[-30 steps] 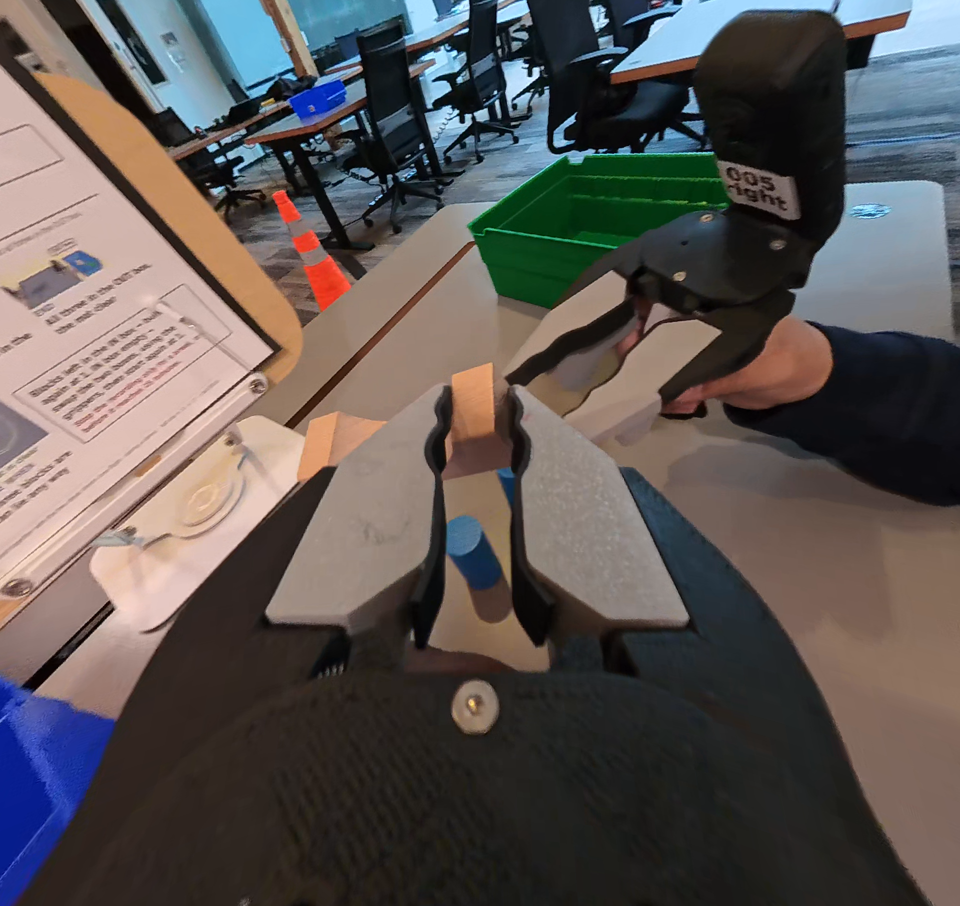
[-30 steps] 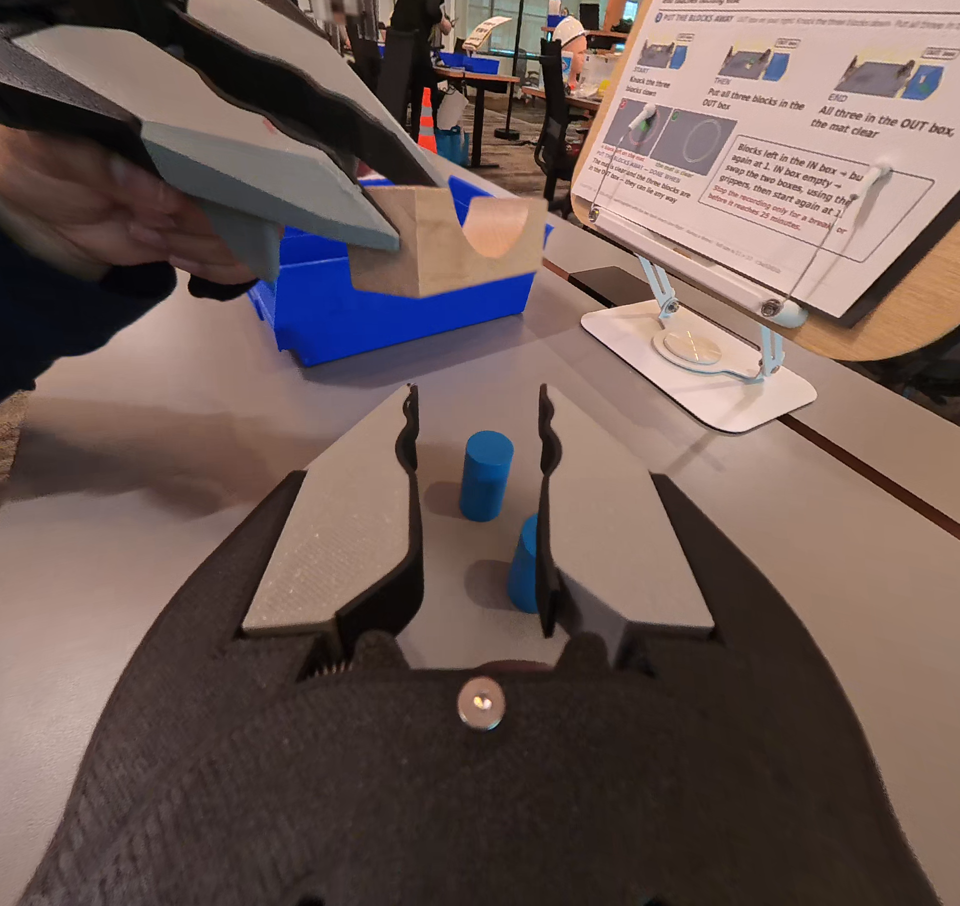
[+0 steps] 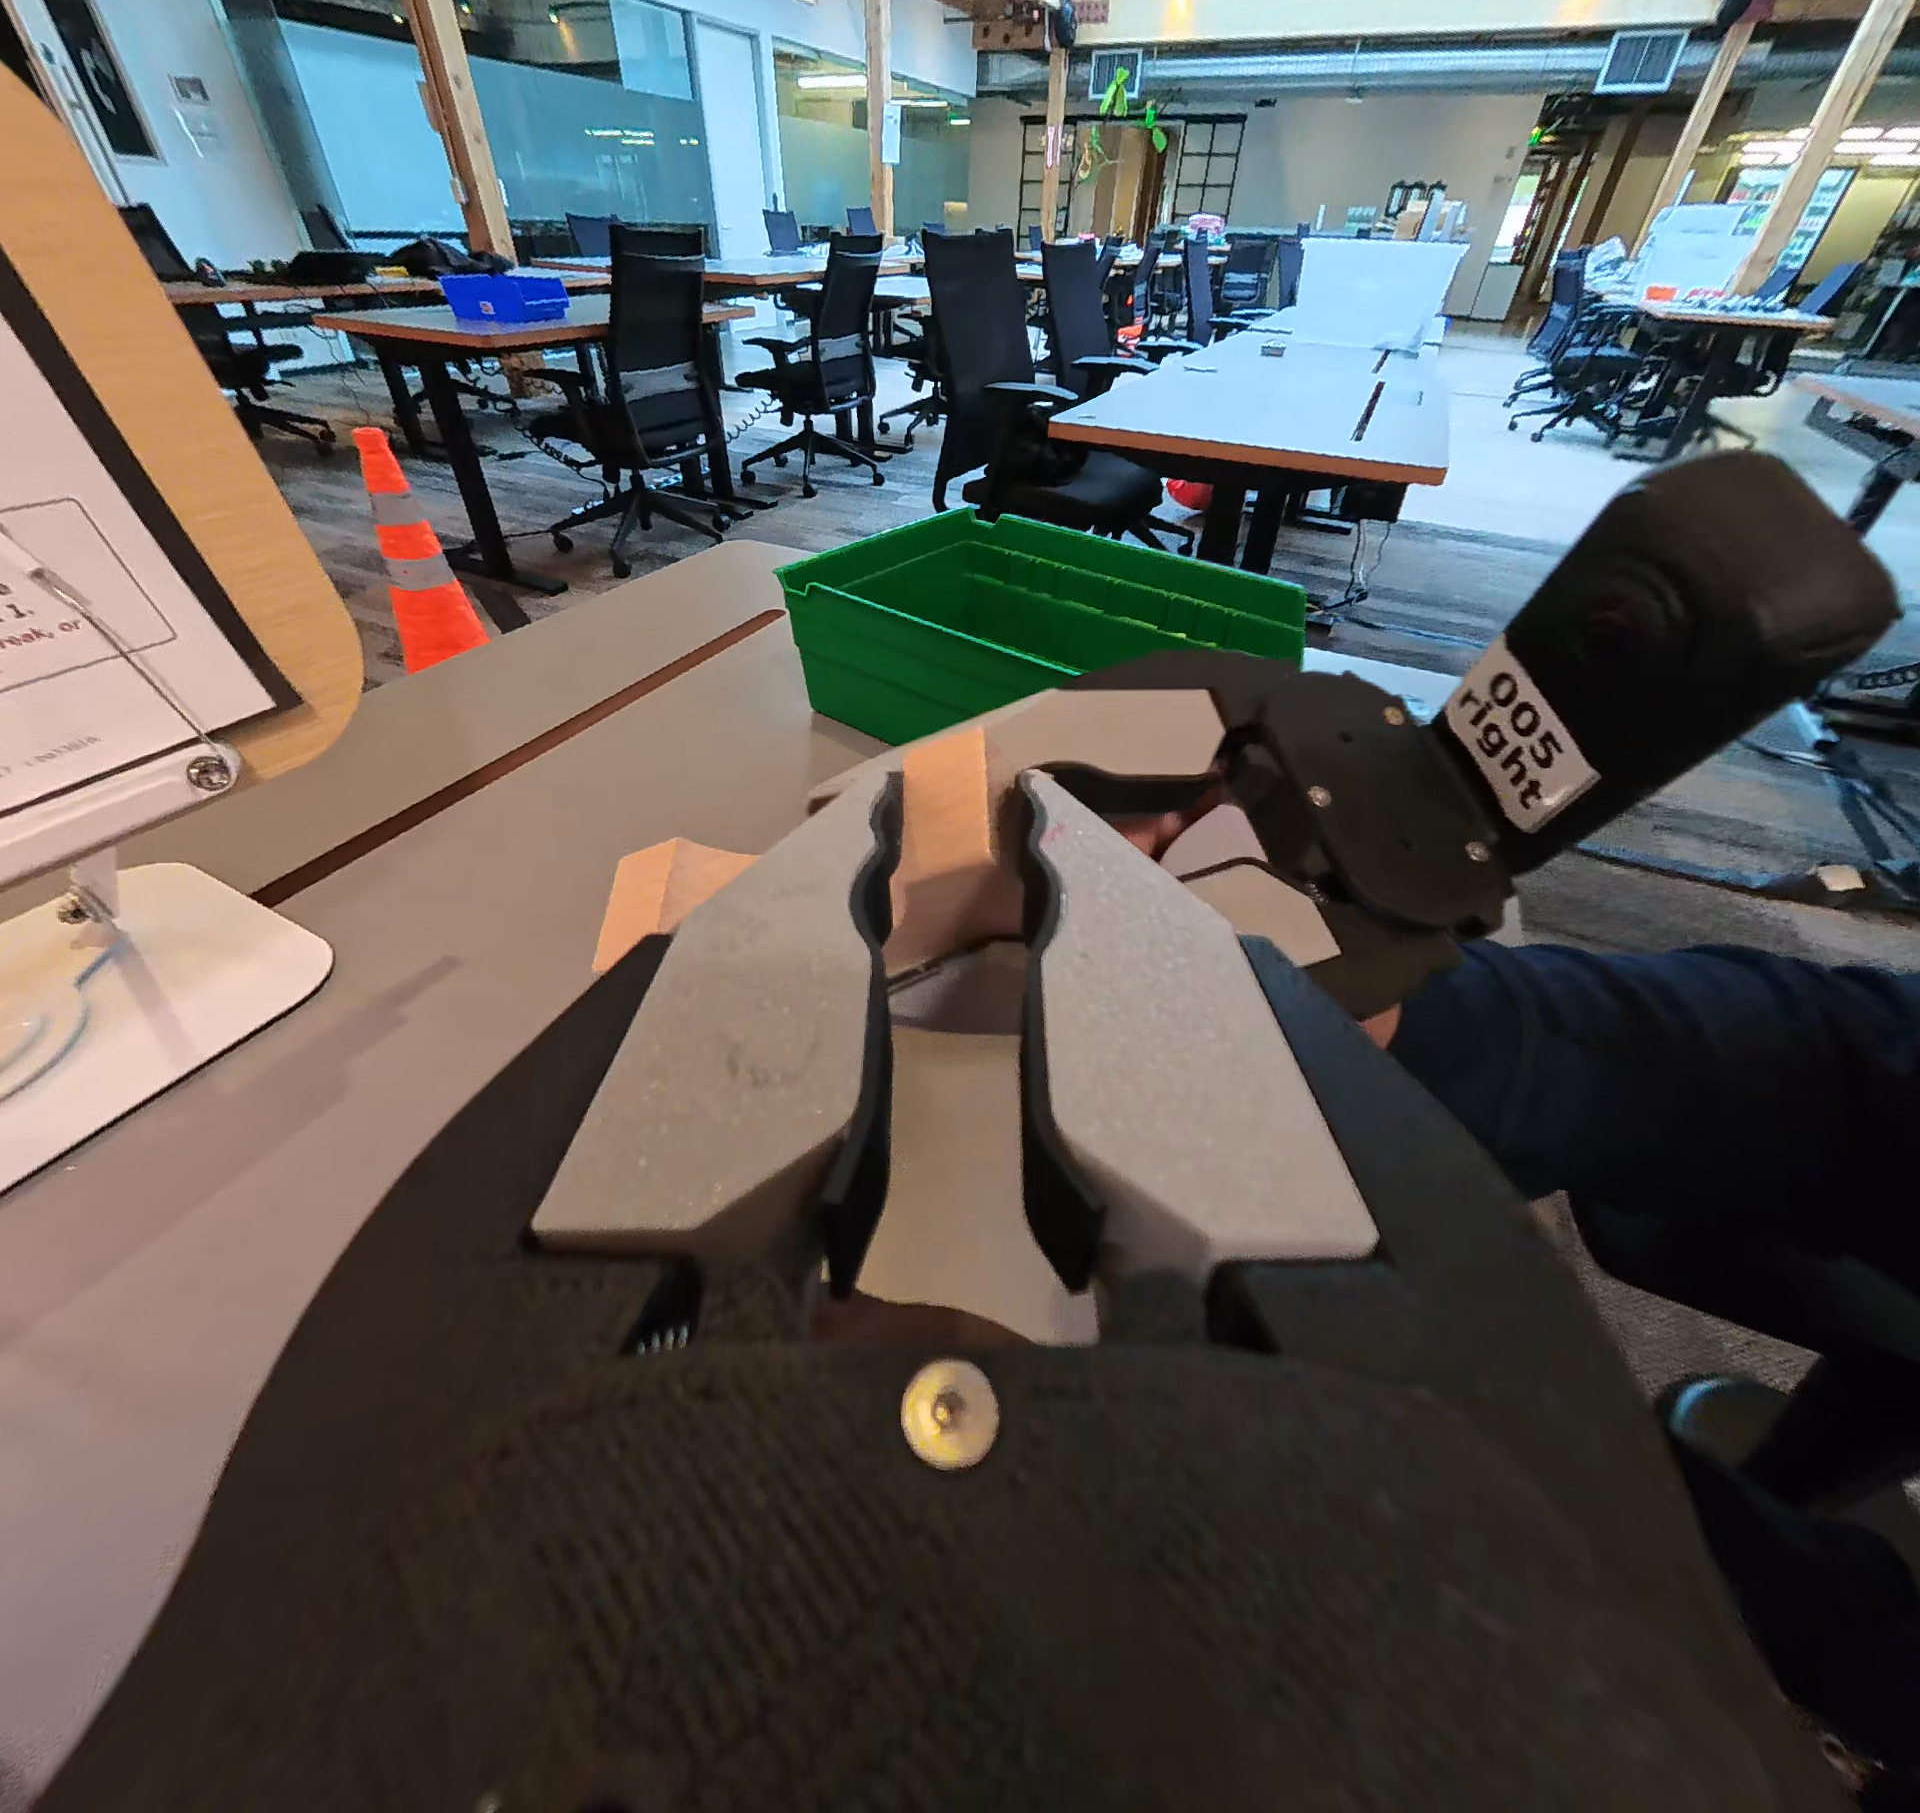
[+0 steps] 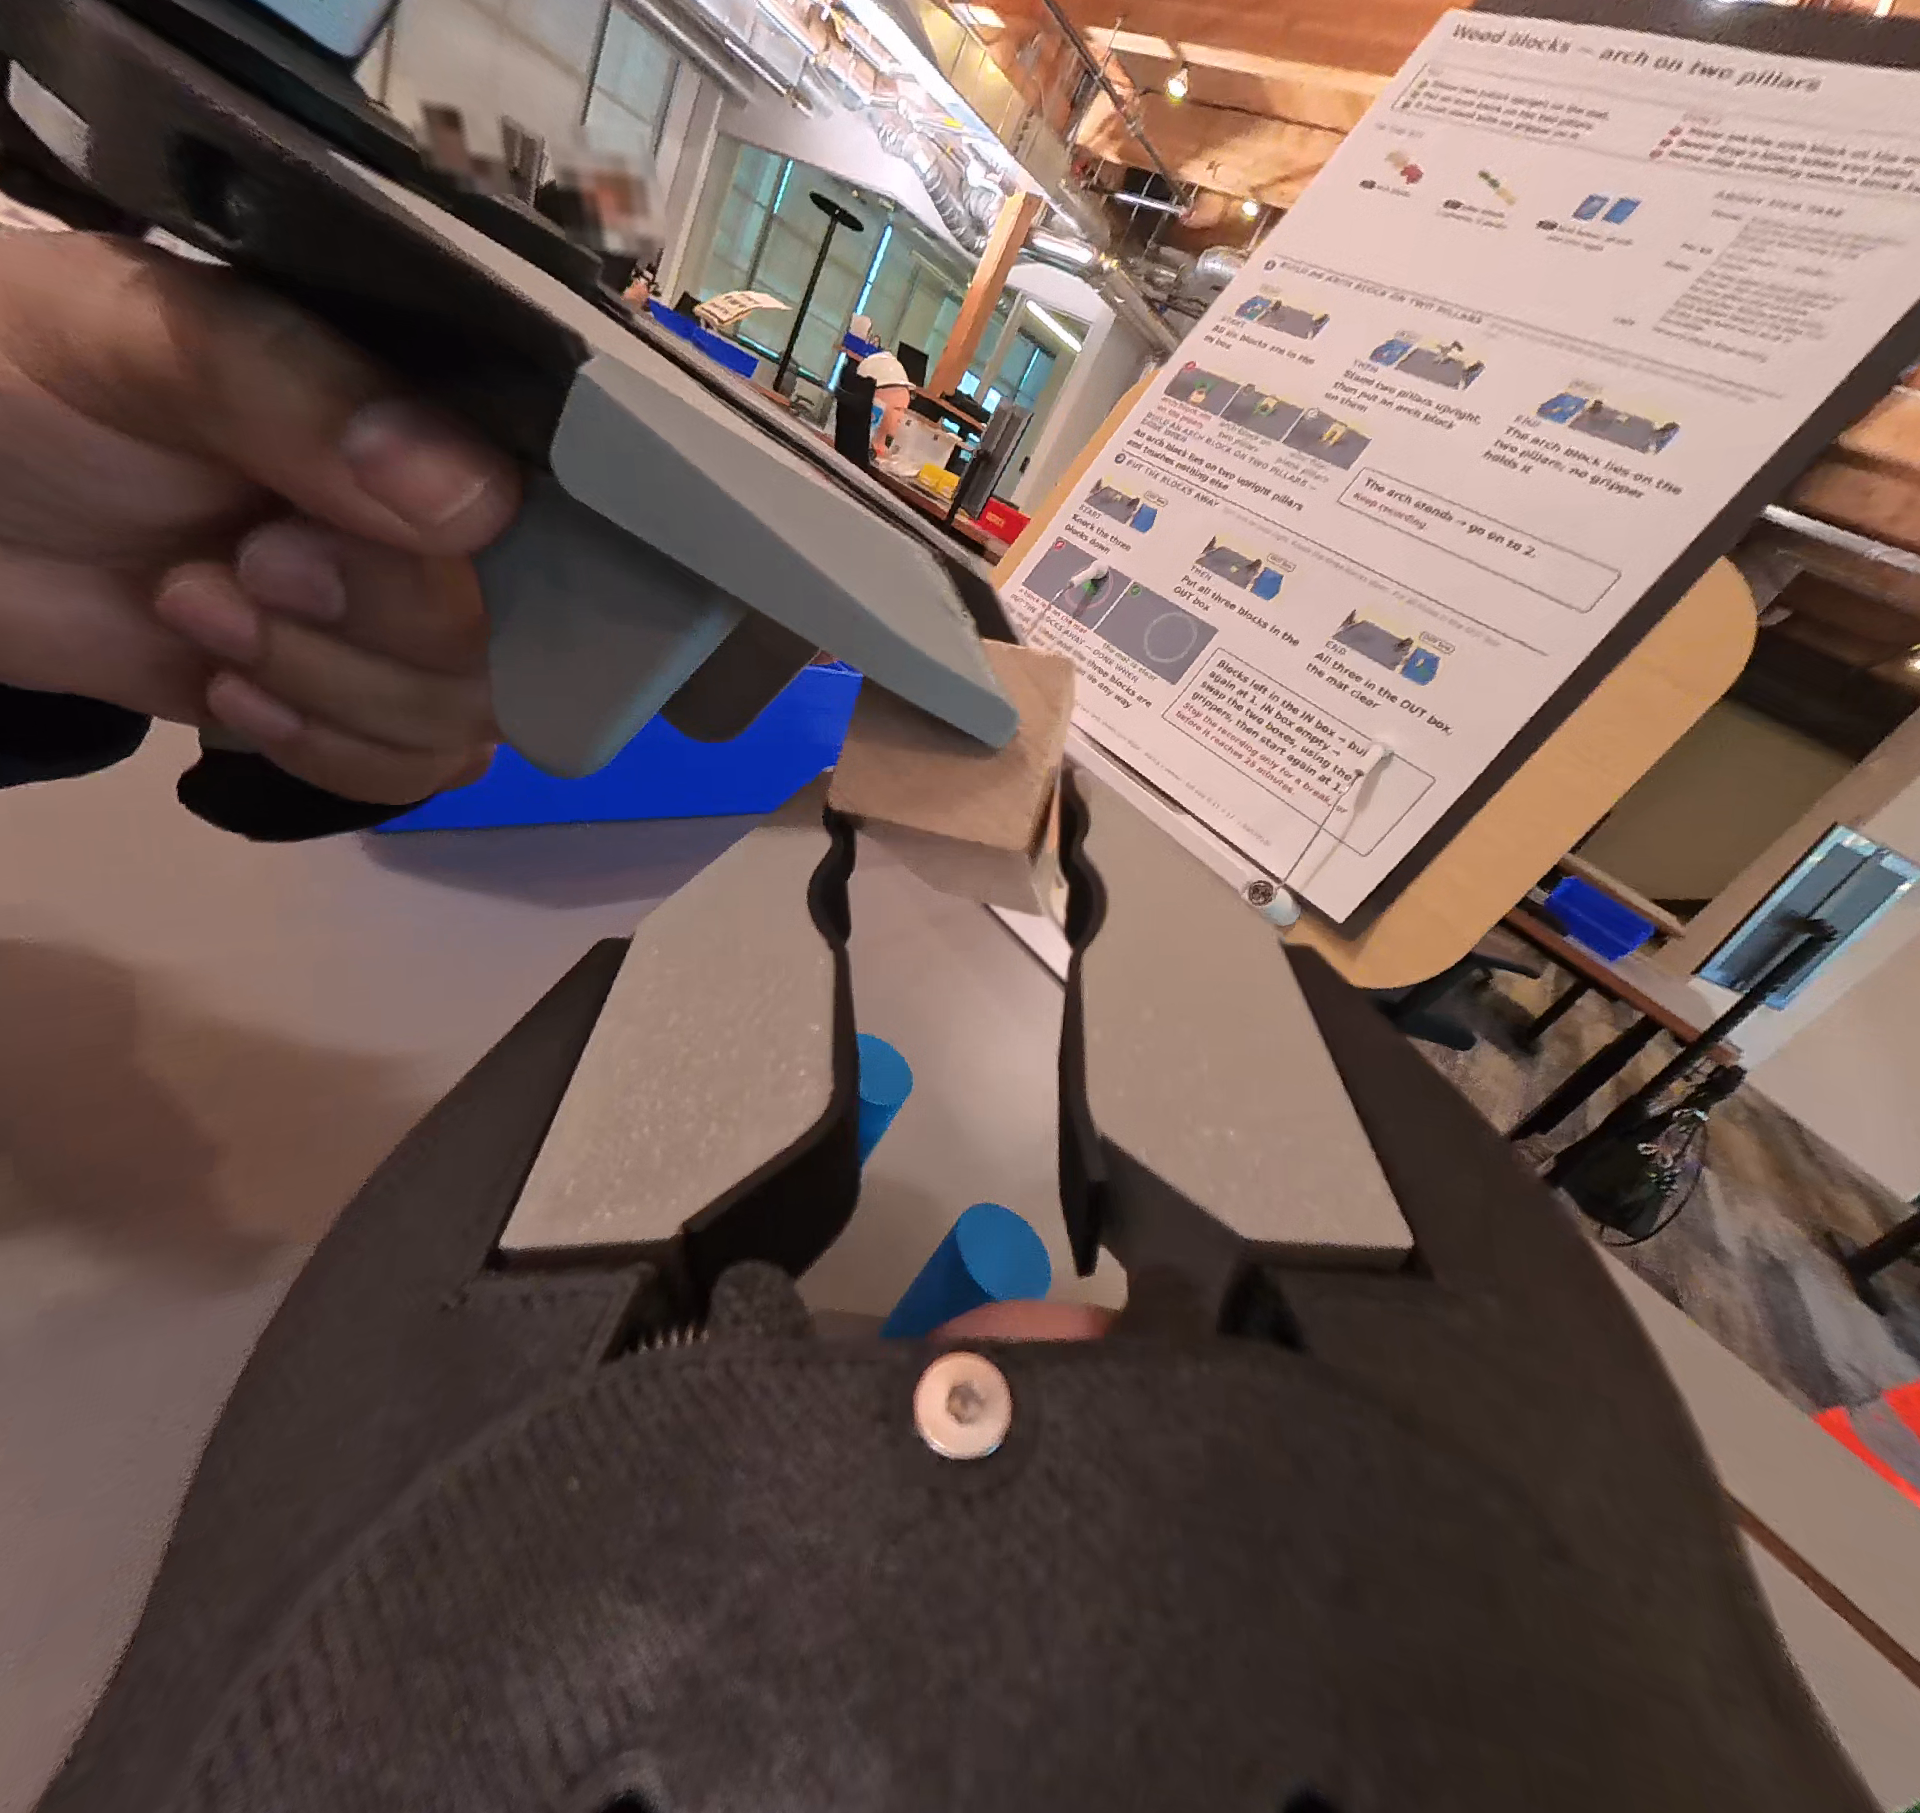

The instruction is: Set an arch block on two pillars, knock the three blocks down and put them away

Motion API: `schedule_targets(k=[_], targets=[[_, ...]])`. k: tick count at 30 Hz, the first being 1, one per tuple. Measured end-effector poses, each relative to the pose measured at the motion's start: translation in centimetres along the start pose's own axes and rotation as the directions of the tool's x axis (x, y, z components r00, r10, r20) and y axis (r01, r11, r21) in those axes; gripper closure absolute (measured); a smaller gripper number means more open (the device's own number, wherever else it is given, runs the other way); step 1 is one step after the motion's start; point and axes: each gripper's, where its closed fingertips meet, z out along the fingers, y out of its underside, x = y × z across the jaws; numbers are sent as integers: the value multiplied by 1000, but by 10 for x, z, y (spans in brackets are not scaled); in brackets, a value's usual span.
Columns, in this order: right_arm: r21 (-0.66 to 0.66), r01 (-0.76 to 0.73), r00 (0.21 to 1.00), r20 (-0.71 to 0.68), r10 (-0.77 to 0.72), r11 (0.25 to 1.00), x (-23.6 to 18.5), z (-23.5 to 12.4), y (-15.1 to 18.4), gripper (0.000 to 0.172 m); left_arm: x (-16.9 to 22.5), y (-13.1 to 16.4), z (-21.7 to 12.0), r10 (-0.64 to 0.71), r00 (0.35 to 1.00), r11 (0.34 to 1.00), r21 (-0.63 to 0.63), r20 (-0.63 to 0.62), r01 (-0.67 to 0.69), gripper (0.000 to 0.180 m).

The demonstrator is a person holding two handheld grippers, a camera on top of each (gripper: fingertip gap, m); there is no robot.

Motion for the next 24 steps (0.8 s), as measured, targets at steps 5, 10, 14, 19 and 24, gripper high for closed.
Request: schedule_targets(k=[5, 10, 14, 19, 24], targets=[[-28, 30, 1000, 10, -29, 999, -3, 2, 4, 137, -3, 4, -2, -25, 1000, 1000, 7, 0, 25, 161], [-89, 10, 996, 87, -2, 996, -15, 6, 15, 138, -10, 15, -8, -39, 999, 999, -6, 17, 39, 161], [-116, 10, 990, 144, 7, 993, -27, 8, 19, 138, -12, 22, -18, -40, 999, 999, -22, 28, 40, 160], [-185, -32, 973, 218, 73, 982, -40, 10, 30, 141, -14, 32, -35, 73, 995, 996, -66, 75, -68, 164], [-277, -69, 931, 326, 162, 958, -61, 11, 44, 141, -15, 50, -52, 116, 989, 985, -135, 86, -104, 158]])
